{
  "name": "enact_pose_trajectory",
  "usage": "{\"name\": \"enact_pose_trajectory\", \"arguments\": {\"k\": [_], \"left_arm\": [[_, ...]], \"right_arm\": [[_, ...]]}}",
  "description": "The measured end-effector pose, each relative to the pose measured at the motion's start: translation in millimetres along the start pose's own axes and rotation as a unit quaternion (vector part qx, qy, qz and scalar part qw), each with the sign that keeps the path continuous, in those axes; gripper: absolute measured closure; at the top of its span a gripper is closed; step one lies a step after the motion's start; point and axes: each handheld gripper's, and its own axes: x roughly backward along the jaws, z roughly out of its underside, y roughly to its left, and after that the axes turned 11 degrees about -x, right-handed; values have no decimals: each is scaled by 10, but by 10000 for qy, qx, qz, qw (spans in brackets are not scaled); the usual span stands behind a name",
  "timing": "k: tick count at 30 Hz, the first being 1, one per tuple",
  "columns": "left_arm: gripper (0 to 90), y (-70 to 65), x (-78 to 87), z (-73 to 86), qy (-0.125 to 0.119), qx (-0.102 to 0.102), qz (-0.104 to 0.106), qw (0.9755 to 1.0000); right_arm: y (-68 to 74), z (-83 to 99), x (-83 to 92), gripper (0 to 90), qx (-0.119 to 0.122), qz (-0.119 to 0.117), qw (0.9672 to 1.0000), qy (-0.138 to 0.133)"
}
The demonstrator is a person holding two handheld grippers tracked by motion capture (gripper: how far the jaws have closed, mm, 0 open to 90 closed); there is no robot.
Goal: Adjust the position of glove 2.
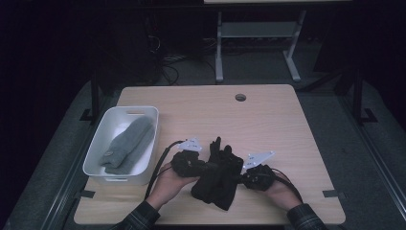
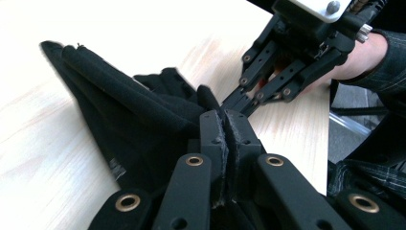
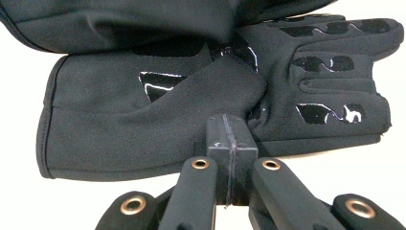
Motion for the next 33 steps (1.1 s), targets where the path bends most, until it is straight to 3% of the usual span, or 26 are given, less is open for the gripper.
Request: {"name": "enact_pose_trajectory", "arguments": {"k": [8,13,17,21,24,27,30,33], "left_arm": [[862,-53,-191,-20,207,-151,81,9996],[799,-57,-211,-34,13,-86,153,9998],[744,-57,-163,-47,-98,-135,87,9998],[857,-17,-47,-45,-147,-170,1,9997],[893,30,18,-9,-51,-168,-206,9996],[894,78,33,69,163,-264,-514,9982],[894,147,2,167,252,-110,-532,9982],[894,137,-39,172,241,-111,-420,9988]], "right_arm": [[47,-55,-67,900,60,-23,10000,0],[48,-55,-65,900,66,-11,10000,-1],[41,-51,-43,900,22,-2,10000,3],[-6,-27,11,900,-15,42,10000,-40],[-66,8,85,885,-118,118,9998,-66],[-160,61,195,688,-246,235,9992,-205],[-275,131,329,459,-465,620,9963,-381],[-435,208,443,329,-736,909,9921,-459]]}}
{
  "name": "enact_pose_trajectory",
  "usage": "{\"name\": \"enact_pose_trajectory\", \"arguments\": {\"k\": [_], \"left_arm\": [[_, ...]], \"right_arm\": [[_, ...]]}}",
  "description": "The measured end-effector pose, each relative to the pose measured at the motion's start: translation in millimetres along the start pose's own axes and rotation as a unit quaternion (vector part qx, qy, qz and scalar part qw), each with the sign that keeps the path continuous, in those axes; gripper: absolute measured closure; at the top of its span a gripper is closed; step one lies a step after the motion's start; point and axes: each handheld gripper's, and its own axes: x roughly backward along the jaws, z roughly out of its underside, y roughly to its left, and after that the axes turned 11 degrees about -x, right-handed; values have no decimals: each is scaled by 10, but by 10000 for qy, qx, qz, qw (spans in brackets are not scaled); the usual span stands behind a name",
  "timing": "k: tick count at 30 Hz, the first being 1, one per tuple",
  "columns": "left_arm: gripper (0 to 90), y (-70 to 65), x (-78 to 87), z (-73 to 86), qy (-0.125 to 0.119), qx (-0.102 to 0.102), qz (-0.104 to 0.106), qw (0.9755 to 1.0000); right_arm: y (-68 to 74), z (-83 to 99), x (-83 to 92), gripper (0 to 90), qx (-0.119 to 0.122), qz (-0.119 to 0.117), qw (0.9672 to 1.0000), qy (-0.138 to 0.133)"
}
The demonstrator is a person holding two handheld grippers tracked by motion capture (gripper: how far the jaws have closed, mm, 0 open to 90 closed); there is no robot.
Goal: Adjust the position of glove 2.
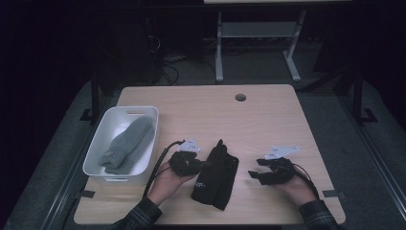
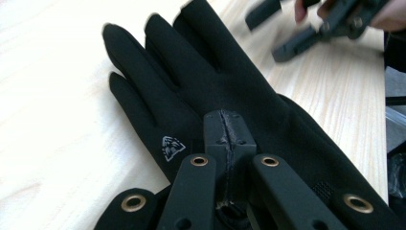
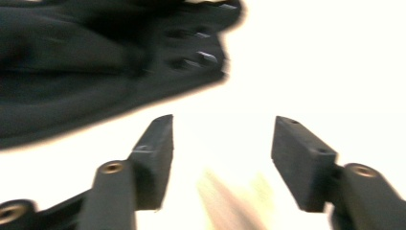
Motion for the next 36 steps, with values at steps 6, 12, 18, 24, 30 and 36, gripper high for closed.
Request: {"name": "enact_pose_trajectory", "arguments": {"k": [6,12,18,24,30,36], "left_arm": [[894,-121,-151,-92,17,-181,214,9996],[894,-197,-317,-149,132,-320,324,9989],[894,-223,-486,-160,276,-359,383,9982],[895,-253,-632,-129,525,-459,367,9969],[876,-269,-529,-161,316,-397,396,9979],[889,-450,-381,-163,147,-400,679,9968]], "right_arm": [[-313,75,97,200,-269,507,9983,-86],[-439,111,107,156,-401,779,9961,-37],[-447,119,71,154,-339,848,9958,17],[-443,122,51,150,-291,867,9958,74],[-461,129,39,135,-334,833,9959,84],[-462,142,6,76,-405,838,9957,-26]]}}
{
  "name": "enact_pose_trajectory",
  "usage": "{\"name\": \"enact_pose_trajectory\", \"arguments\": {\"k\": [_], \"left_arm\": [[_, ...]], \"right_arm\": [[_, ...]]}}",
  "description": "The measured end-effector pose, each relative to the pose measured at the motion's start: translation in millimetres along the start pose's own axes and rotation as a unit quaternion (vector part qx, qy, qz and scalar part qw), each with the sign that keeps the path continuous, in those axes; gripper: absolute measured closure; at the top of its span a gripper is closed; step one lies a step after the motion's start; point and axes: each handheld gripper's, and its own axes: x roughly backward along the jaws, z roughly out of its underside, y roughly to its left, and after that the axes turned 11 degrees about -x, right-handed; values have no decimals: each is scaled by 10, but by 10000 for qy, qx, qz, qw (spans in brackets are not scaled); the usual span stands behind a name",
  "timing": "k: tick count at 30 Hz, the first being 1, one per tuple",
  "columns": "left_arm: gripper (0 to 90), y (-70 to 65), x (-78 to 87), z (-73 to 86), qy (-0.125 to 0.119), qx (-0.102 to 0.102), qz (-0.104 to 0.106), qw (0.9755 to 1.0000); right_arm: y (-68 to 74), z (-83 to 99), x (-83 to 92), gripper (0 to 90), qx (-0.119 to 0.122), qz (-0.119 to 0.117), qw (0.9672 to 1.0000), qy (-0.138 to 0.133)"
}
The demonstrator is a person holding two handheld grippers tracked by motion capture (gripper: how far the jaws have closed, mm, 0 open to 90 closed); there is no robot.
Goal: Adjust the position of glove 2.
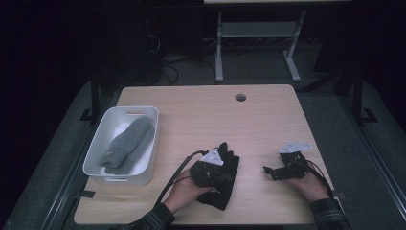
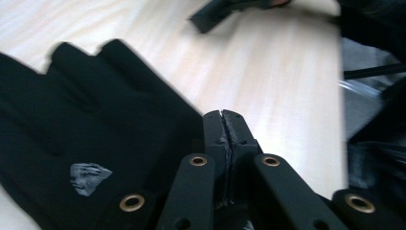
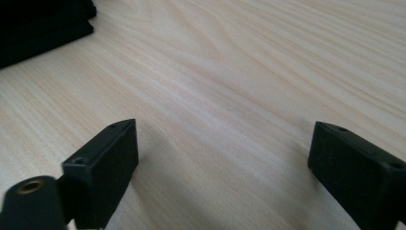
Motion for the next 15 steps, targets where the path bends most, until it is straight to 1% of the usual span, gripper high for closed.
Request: {"name": "enact_pose_trajectory", "arguments": {"k": [4,5,9,11,12,13,15], "left_arm": [[890,-102,-52,82,282,-16,100,9996],[892,-110,-67,102,377,-38,110,9992],[893,-99,-61,141,491,29,165,9987],[894,-93,-31,151,560,42,145,9983],[894,-87,-11,162,595,-2,120,9982],[894,-88,15,174,639,-2,99,9979],[894,-81,67,212,663,12,39,9978]], "right_arm": [[-9,12,-23,33,-16,5,10000,-66],[-5,16,-27,31,-64,-2,9999,-85],[-12,24,-26,31,-26,-14,9999,-126],[-12,26,-22,31,-38,-6,9999,-109],[-12,26,-22,31,-36,-7,9999,-110],[-12,26,-22,31,-38,-6,9999,-109],[-14,25,-24,31,-17,-9,9999,-123]]}}
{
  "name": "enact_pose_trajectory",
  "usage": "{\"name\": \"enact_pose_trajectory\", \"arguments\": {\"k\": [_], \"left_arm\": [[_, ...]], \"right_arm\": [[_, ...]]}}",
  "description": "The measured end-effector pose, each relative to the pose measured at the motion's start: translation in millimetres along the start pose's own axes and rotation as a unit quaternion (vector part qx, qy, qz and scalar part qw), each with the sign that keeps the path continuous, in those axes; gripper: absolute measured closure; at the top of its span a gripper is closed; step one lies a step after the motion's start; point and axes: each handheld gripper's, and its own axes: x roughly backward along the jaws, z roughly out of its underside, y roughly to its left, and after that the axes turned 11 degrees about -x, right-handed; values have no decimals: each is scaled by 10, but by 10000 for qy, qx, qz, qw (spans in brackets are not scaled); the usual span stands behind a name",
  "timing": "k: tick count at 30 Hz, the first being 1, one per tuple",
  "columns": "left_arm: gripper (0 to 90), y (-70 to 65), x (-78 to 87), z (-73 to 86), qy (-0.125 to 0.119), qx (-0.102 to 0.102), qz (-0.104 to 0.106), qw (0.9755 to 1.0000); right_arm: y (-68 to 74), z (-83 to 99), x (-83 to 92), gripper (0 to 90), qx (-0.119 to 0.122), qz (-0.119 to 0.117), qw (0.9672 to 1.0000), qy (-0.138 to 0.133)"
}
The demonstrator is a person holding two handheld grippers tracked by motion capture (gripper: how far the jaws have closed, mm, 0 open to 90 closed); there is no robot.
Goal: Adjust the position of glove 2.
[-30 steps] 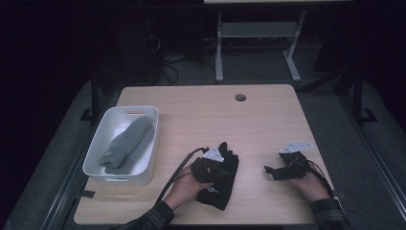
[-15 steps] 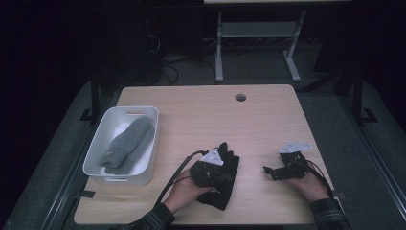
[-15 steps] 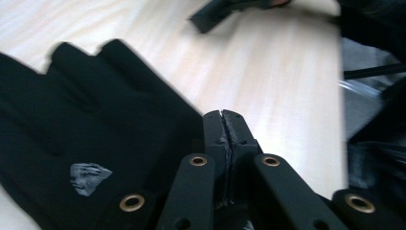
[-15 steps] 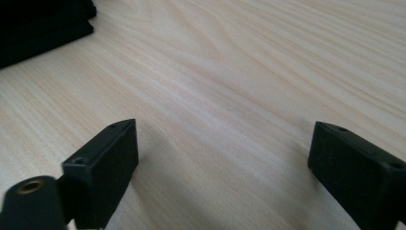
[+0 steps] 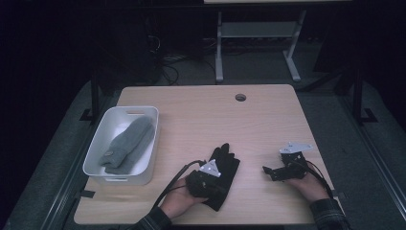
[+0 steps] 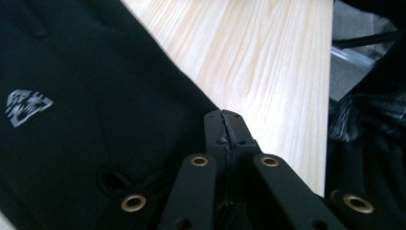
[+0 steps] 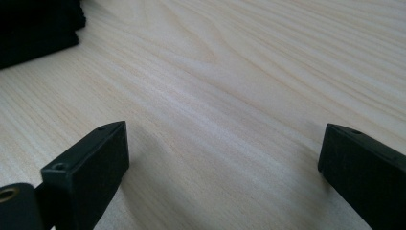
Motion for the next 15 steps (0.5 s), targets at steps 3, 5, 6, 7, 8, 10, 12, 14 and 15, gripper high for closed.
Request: {"name": "enact_pose_trajectory", "arguments": {"k": [3,5,6,7,8,10,12,14,15], "left_arm": [[894,23,81,67,77,31,-94,9999],[894,45,133,105,120,46,-160,9998],[894,57,154,124,132,58,-194,9997],[894,71,177,142,147,71,-215,9996],[894,85,199,160,171,90,-254,9995],[894,113,239,198,209,121,-304,9992],[894,135,276,232,223,145,-346,9990],[894,154,308,260,237,175,-373,9989],[894,160,321,271,234,213,-388,9987]], "right_arm": [[3,1,2,32,-23,3,10000,13],[5,1,1,31,-35,2,10000,8],[6,1,1,31,-41,2,10000,7],[6,1,1,31,-40,4,10000,9],[6,1,1,32,-44,6,10000,9],[6,1,2,31,-42,5,10000,9],[6,-1,2,31,-41,11,10000,19],[6,-1,1,32,-39,13,10000,12],[5,-1,1,31,-40,18,10000,15]]}}
